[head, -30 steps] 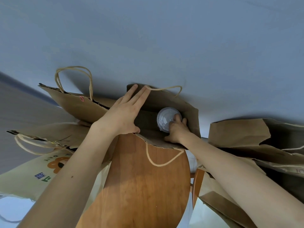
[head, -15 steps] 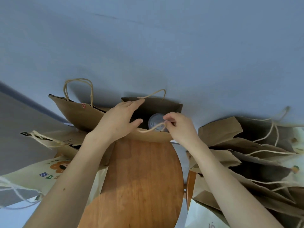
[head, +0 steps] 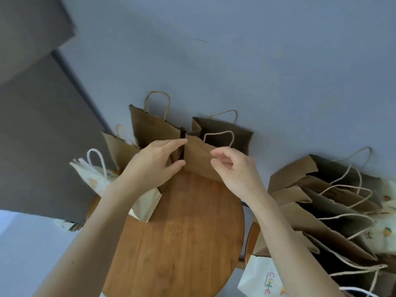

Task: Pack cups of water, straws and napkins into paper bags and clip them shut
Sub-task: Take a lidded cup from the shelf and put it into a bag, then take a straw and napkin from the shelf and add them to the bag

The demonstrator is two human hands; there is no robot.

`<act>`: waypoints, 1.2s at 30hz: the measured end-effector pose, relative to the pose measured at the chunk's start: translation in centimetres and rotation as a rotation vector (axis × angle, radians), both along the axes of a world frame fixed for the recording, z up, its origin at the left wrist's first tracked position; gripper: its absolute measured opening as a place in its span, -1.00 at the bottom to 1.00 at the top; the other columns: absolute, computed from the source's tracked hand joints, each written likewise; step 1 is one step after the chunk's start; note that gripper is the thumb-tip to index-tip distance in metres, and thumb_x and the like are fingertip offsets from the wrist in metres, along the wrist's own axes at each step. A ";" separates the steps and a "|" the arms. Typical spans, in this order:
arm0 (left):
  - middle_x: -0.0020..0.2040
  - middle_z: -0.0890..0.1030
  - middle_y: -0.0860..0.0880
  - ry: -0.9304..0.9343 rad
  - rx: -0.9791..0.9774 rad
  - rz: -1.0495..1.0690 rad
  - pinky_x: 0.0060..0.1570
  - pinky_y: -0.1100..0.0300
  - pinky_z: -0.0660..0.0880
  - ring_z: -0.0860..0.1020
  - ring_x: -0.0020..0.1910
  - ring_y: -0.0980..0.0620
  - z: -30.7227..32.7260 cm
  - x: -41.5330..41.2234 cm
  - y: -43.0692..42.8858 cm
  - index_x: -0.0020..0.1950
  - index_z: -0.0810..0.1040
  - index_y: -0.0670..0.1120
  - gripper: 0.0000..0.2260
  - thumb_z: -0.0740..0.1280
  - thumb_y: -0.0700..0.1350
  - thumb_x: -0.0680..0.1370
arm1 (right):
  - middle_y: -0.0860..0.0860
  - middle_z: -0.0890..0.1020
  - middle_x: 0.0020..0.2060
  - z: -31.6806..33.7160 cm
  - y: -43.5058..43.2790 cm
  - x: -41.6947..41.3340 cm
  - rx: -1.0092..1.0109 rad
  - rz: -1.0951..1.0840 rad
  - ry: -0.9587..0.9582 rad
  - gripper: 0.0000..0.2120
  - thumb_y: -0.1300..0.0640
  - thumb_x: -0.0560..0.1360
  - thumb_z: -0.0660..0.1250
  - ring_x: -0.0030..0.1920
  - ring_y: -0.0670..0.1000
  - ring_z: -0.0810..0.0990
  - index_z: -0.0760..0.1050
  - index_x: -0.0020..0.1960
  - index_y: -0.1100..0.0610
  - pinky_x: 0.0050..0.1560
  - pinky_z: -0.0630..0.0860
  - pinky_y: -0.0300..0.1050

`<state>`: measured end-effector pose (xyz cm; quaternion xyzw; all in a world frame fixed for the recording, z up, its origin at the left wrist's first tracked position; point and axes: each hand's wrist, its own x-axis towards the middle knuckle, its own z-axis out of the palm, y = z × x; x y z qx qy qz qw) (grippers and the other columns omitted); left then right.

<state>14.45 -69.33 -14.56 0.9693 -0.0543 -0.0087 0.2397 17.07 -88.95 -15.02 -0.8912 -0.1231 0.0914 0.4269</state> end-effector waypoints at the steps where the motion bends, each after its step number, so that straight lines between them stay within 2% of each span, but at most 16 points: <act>1: 0.28 0.48 0.04 0.007 0.004 0.011 0.08 0.06 0.48 0.46 0.18 0.01 0.1 -1.2 0.8 0.43 0.30 0.06 -0.55 0.27 0.00 0.55 | -0.17 0.55 0.06 0.2 0.7 -1.1 0.005 0.018 -0.013 -0.79 0.11 0.54 0.26 0.08 -0.23 0.48 0.52 0.16 0.01 -0.03 0.34 -0.58; 4: 0.30 0.46 0.07 0.009 0.008 0.050 0.18 0.08 0.43 0.38 0.29 0.05 0.5 -5.1 3.8 0.44 0.29 0.08 -0.55 0.26 0.01 0.55 | -0.21 0.54 0.01 0.8 3.7 -4.5 0.019 0.088 -0.024 -0.80 0.11 0.54 0.27 0.05 -0.25 0.48 0.53 0.14 0.01 -0.05 0.34 -0.62; 7: 0.34 0.42 0.11 0.011 -0.005 0.110 0.16 0.17 0.41 0.40 0.26 0.06 1.2 -9.7 8.6 0.43 0.28 0.13 -0.55 0.26 0.04 0.55 | -0.23 0.53 0.00 1.3 8.6 -8.0 0.032 0.164 -0.017 -0.81 0.10 0.53 0.29 0.05 -0.26 0.49 0.54 0.14 -0.01 -0.04 0.36 -0.60; 11: 0.34 0.44 0.09 -0.019 -0.007 0.235 0.26 0.06 0.36 0.35 0.33 0.04 1.6 -18.3 17.6 0.41 0.32 0.12 -0.56 0.29 0.01 0.53 | -0.16 0.57 0.04 1.8 18.3 -13.9 0.074 0.290 0.020 -0.81 0.11 0.53 0.29 0.09 -0.21 0.50 0.54 0.13 0.04 0.08 0.41 -0.46; 13: 0.35 0.42 0.11 -0.003 -0.001 0.297 0.27 0.15 0.29 0.33 0.34 0.07 1.7 -23.3 22.4 0.42 0.32 0.10 -0.56 0.29 -0.01 0.54 | -0.15 0.57 0.03 1.8 23.8 -17.4 0.082 0.355 0.022 -0.83 0.13 0.52 0.30 0.09 -0.18 0.51 0.55 0.10 0.03 0.13 0.42 -0.36; 15: 0.35 0.43 0.10 0.002 0.017 0.357 0.24 0.23 0.27 0.35 0.33 0.06 1.7 -27.8 26.8 0.41 0.33 0.08 -0.56 0.29 -0.01 0.54 | -0.16 0.57 0.00 1.7 29.2 -20.6 0.076 0.428 0.006 -0.84 0.15 0.52 0.30 0.07 -0.17 0.52 0.56 0.08 0.02 0.11 0.43 -0.36; 18: 0.28 0.50 0.04 -0.005 0.021 0.473 0.19 0.24 0.29 0.43 0.26 0.00 2.1 -34.1 32.9 0.39 0.38 0.03 -0.58 0.32 -0.05 0.53 | -0.12 0.59 0.01 1.9 36.9 -25.1 0.070 0.566 0.012 -0.83 0.16 0.51 0.30 0.07 -0.13 0.53 0.57 0.06 0.02 0.12 0.46 -0.27; 22: 0.35 0.42 0.14 -0.024 0.037 0.631 0.23 0.26 0.27 0.35 0.32 0.09 2.9 -39.6 39.7 0.42 0.31 0.11 -0.58 0.27 0.01 0.56 | -0.14 0.58 0.01 2.8 45.6 -28.9 0.064 0.729 -0.020 -0.83 0.14 0.51 0.30 0.05 -0.17 0.52 0.56 0.07 0.01 0.13 0.45 -0.30; 26: 0.37 0.40 0.16 -0.038 0.038 0.744 0.25 0.22 0.29 0.31 0.36 0.11 3.2 -42.0 45.2 0.43 0.27 0.15 -0.57 0.24 0.04 0.57 | -0.23 0.53 -0.08 3.6 52.6 -30.6 0.108 0.802 -0.020 -0.84 0.13 0.52 0.29 -0.05 -0.20 0.51 0.56 0.08 0.04 -0.03 0.40 -0.51; 28: 0.37 0.40 0.15 -0.041 0.041 0.763 0.27 0.20 0.30 0.31 0.36 0.11 3.2 -42.3 48.1 0.43 0.27 0.14 -0.57 0.24 0.04 0.57 | -0.22 0.53 -0.06 3.8 56.0 -30.7 0.117 0.813 -0.031 -0.83 0.12 0.53 0.28 -0.05 -0.17 0.52 0.55 0.09 0.03 -0.06 0.37 -0.55; 32: 0.38 0.39 0.15 -0.032 0.068 0.763 0.28 0.17 0.31 0.29 0.37 0.11 3.4 -41.1 54.8 0.44 0.26 0.15 -0.57 0.23 0.05 0.57 | -0.21 0.52 -0.01 3.9 63.4 -29.6 0.110 0.811 -0.102 -0.82 0.08 0.52 0.29 0.01 -0.14 0.51 0.53 0.11 -0.02 0.09 0.43 -0.32; 36: 0.39 0.39 0.13 -0.035 0.091 0.744 0.31 0.12 0.33 0.29 0.38 0.09 4.1 -38.6 62.3 0.44 0.26 0.14 -0.56 0.22 0.06 0.57 | -0.18 0.53 0.04 4.2 70.6 -27.2 0.140 0.793 -0.113 -0.82 0.11 0.52 0.30 0.09 -0.16 0.48 0.54 0.12 0.02 0.21 0.43 -0.19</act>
